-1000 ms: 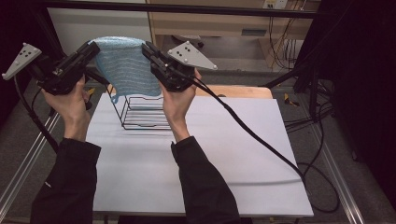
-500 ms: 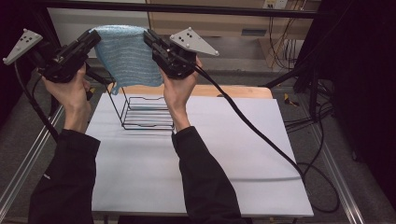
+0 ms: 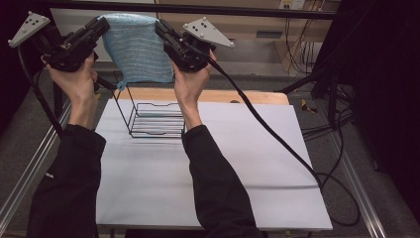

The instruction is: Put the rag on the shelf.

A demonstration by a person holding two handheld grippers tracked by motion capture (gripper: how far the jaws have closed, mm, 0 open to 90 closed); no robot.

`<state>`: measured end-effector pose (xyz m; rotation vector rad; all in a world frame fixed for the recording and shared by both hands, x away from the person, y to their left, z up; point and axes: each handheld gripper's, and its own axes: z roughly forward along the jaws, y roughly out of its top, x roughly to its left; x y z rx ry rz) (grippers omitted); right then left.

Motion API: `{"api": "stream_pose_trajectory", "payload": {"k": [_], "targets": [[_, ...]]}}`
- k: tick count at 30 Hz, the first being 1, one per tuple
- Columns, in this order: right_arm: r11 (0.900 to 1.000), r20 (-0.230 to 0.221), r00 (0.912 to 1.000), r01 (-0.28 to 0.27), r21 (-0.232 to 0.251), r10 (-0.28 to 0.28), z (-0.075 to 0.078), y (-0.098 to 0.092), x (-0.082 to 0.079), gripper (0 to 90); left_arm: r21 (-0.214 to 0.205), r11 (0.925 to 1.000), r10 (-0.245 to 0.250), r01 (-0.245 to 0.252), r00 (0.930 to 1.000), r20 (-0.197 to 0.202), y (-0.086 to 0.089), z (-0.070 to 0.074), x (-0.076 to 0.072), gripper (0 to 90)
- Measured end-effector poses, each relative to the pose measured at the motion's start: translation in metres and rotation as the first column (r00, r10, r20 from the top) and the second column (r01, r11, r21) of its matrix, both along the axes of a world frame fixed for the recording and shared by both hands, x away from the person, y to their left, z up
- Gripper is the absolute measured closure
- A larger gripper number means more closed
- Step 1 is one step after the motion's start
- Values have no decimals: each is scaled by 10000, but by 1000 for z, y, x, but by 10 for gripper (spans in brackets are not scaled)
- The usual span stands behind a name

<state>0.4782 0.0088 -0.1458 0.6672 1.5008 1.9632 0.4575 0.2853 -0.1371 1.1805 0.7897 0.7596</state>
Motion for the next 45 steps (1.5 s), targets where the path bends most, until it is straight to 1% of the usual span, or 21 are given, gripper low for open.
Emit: {"api": "stream_pose_trajectory", "payload": {"k": [4, 8, 12, 15, 18, 20, 22, 25, 26, 29, 36, 42, 44, 45], "targets": [[9999, 54, 10000, 60, 87, -61, 2, -2, 5, 840, -136, 9998, -152, 152, 9999, -20, -1, 3, 7, 801], [9998, -22, 9999, 135, 165, -134, 3, -4, 10, 839, 115, 9999, -37, 38, 10000, -68, -4, 7, 13, 800], [9994, -110, 9999, 115, 329, -111, 4, -4, 14, 839, 53, 10000, -40, 41, 10000, -77, -4, 9, 18, 800], [9995, -83, 9999, 152, 287, -150, 6, -3, 17, 839, 172, 9999, 10, -10, 10000, -11, -4, 12, 21, 800], [9992, -156, 9998, 155, 358, -149, 7, -1, 21, 838, 234, 9997, 47, -46, 10000, -10, -3, 15, 25, 800], [9991, -166, 9997, 164, 383, -158, 7, 0, 24, 839, 351, 9993, 100, -99, 9999, -16, -3, 16, 29, 800], [9992, -172, 9997, 169, 375, -162, 7, 0, 25, 838, 413, 9991, 61, -56, 9999, -119, -3, 18, 34, 800], [9991, -246, 9995, 210, 357, -201, 6, 0, 29, 838, 567, 9984, 37, -29, 9999, -134, -2, 18, 37, 800], [9992, -302, 9993, 214, 340, -204, 6, 0, 30, 838, 555, 9985, 13, -7, 9999, -100, -1, 17, 37, 800], [9994, -414, 9987, 308, 169, -301, 3, 1, 35, 838, 675, 9977, 52, -34, 9996, -263, 1, 11, 40, 799], [9992, -638, 9975, 282, -274, -299, -8, 9, 44, 837, 494, 9988, 26, 5, 9979, -639, 10, -10, 47, 800], [9982, -902, 9955, 236, -554, -285, -20, 12, 47, 836, 576, 9983, -67, 118, 9961, -882, 15, -27, 48, 799], [9977, -1050, 9941, 206, -645, -273, -24, 12, 48, 836, 617, 9980, -100, 161, 9952, -979, 16, -33, 47, 799], [9968, -1081, 9937, 214, -764, -297, -26, 13, 48, 836, 608, 9980, -115, 179, 9947, -1025, 17, -36, 46, 799]]}}
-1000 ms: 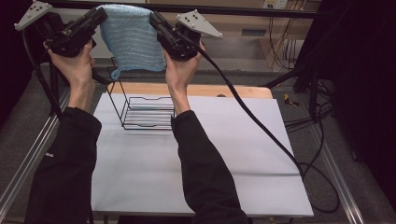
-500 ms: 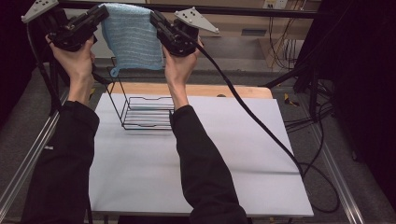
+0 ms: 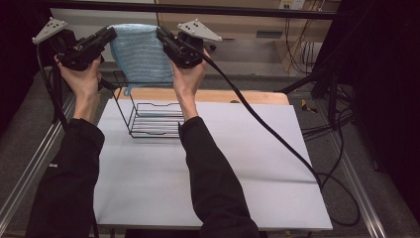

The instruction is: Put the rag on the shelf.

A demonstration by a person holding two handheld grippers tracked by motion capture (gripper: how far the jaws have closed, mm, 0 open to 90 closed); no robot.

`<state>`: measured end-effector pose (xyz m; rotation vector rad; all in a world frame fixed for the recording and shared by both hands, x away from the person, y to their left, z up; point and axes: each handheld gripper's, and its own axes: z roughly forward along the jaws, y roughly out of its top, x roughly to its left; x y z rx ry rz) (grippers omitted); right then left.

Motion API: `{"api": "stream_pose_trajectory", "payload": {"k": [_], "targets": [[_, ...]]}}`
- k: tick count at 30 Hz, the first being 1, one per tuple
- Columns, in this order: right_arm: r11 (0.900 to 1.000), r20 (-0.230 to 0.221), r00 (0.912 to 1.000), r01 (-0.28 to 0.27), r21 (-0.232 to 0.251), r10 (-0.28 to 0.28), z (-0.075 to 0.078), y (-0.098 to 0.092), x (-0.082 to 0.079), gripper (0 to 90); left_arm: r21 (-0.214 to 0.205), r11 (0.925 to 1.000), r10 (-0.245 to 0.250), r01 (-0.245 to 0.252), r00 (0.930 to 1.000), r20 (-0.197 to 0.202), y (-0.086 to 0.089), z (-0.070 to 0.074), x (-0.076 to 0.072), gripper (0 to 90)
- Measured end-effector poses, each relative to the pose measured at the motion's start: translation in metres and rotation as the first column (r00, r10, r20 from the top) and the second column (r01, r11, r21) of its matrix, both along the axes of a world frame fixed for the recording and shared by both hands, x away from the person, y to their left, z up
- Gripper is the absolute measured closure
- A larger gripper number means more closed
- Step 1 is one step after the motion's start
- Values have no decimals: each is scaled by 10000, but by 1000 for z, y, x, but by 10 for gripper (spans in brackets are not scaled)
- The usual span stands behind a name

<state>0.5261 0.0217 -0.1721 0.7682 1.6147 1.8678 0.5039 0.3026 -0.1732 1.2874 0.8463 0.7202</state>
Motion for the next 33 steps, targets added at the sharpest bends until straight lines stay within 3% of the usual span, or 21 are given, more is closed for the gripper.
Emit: {"api": "stream_pose_trajectory", "payload": {"k": [4, 16, 20, 23, 33], "targets": [[9984, 30, 10000, 27, -567, -25, -6, 6, -6, 835, 21, 10000, -88, 88, 9998, -156, 7, -11, -3, 799], [9905, -460, 9989, -41, -1373, -22, -16, 13, -17, 834, 180, 9990, -399, 406, 9984, -399, 16, -30, -15, 798], [9945, -889, 9960, -169, -1038, 76, -23, 8, -16, 834, 377, 9976, -569, 586, 9974, -453, 14, -32, -17, 798], [9933, -849, 9964, -175, -1144, 78, -28, 4, -19, 834, 618, 9960, -624, 652, 9970, -455, 10, -34, -19, 798], [9902, -1090, 9932, -559, -1277, 421, -42, -6, -25, 832, 851, 9916, -919, 979, 9932, -711, 9, -47, -27, 797]]}}
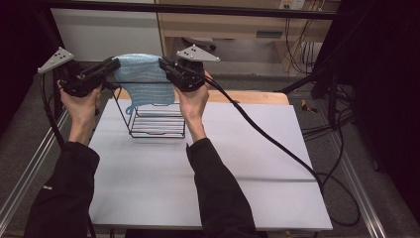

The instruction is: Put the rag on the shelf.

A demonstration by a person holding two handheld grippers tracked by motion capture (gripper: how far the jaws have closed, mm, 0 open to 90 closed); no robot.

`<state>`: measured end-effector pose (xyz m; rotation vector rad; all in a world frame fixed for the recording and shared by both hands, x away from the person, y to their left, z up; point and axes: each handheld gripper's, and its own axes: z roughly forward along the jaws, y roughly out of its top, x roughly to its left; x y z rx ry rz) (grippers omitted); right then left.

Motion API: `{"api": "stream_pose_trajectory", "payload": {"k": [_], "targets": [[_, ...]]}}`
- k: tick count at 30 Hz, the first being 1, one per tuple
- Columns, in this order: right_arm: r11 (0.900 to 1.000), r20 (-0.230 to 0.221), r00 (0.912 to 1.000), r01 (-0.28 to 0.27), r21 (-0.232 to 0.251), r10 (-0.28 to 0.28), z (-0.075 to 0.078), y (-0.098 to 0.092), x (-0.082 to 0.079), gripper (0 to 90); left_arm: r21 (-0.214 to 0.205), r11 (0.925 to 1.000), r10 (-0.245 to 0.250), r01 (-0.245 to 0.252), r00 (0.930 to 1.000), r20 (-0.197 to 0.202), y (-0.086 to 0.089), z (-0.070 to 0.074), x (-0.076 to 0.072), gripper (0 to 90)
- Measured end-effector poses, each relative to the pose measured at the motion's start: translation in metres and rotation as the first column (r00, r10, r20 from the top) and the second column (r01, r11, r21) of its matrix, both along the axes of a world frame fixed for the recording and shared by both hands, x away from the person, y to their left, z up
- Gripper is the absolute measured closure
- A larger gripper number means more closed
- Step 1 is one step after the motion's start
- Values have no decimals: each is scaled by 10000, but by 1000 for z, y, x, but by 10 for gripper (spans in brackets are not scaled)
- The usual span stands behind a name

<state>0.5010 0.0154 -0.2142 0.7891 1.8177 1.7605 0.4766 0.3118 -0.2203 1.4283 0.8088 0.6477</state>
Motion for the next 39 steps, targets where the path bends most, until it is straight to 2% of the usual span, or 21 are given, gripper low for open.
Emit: {"api": "stream_pose_trajectory", "payload": {"k": [9, 16, 22, 26, 30, 36, 39], "targets": [[9989, 26, 9990, -439, -190, 439, -8, -2, -7, 830, 146, 9994, -303, 304, 9995, -114, 4, -9, -13, 791], [9954, -96, 9980, -634, -724, 628, -14, 0, -13, 826, 416, 9989, -178, 199, 9986, -496, 3, -15, -23, 782], [9893, -143, 9962, -868, -1174, 857, -17, 2, -19, 825, 431, 9987, -234, 274, 9956, -903, 5, -21, -29, 773], [9871, -307, 9941, -1066, -1191, 1036, -20, -1, -20, 824, 559, 9978, -300, 368, 9924, -1194, 5, -22, -32, 761], [9857, -382, 9925, -1198, -1185, 1160, -23, -2, -20, 824, 721, 9969, -204, 306, 9903, -1371, 7, -14, -36, 730], [9847, -453, 9916, -1256, -1209, 1210, -25, -3, -20, 824, 574, 9983, 119, -43, 9913, -1312, 13, 11, -41, 722], [9838, -474, 9912, -1285, -1246, 1235, -27, -2, -20, 823, 736, 9972, 252, -131, 9857, -1667, 11, 22, -37, 764]]}}
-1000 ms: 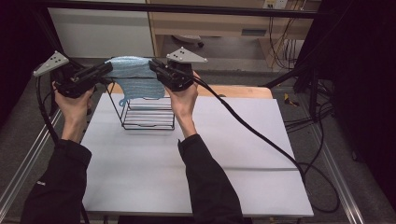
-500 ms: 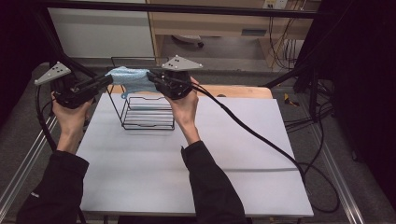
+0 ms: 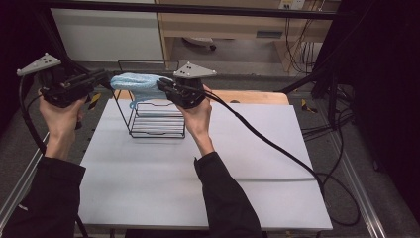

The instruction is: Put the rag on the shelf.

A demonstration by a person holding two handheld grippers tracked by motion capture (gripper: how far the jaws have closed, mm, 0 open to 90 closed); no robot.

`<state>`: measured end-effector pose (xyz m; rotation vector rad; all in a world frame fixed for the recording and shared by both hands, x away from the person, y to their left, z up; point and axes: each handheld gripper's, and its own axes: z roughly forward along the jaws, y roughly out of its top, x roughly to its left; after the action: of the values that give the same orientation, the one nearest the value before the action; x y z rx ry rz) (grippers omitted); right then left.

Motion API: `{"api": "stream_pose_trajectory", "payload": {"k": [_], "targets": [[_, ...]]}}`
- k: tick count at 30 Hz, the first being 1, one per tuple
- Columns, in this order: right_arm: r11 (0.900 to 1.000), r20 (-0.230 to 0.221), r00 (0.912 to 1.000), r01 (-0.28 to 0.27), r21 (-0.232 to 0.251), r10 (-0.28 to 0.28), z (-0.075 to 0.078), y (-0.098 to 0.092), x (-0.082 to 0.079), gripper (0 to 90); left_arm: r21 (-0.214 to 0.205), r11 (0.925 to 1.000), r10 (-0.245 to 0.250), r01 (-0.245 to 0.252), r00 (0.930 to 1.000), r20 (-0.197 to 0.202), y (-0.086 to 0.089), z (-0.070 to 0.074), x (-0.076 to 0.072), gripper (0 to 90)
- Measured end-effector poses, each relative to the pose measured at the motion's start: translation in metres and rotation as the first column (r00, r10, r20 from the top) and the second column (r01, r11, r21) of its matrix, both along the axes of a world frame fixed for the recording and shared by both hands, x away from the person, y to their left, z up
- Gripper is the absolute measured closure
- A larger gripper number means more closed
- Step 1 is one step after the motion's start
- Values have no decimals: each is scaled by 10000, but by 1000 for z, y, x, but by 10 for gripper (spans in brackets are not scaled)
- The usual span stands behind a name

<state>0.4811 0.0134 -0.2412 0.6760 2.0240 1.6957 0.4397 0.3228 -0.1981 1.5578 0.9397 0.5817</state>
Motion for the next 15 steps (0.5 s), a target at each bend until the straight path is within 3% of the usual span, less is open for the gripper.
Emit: {"api": "stream_pose_trajectory", "payload": {"k": [3, 7, 15], "targets": [[10000, 22, 10000, -20, -46, 21, -1, 0, 0, 822, 293, 9995, 130, -118, 9991, -408, -7, 6, 7, 817], [9999, 66, 9999, -79, -130, 80, -2, 0, 0, 820, 655, 9978, 111, -69, 9979, -643, -18, 7, 15, 867], [9996, 19, 9999, -109, -251, 110, -3, 0, -1, 813, 1219, 9921, -162, 287, 9946, -1028, -27, -6, 15, 892]]}}
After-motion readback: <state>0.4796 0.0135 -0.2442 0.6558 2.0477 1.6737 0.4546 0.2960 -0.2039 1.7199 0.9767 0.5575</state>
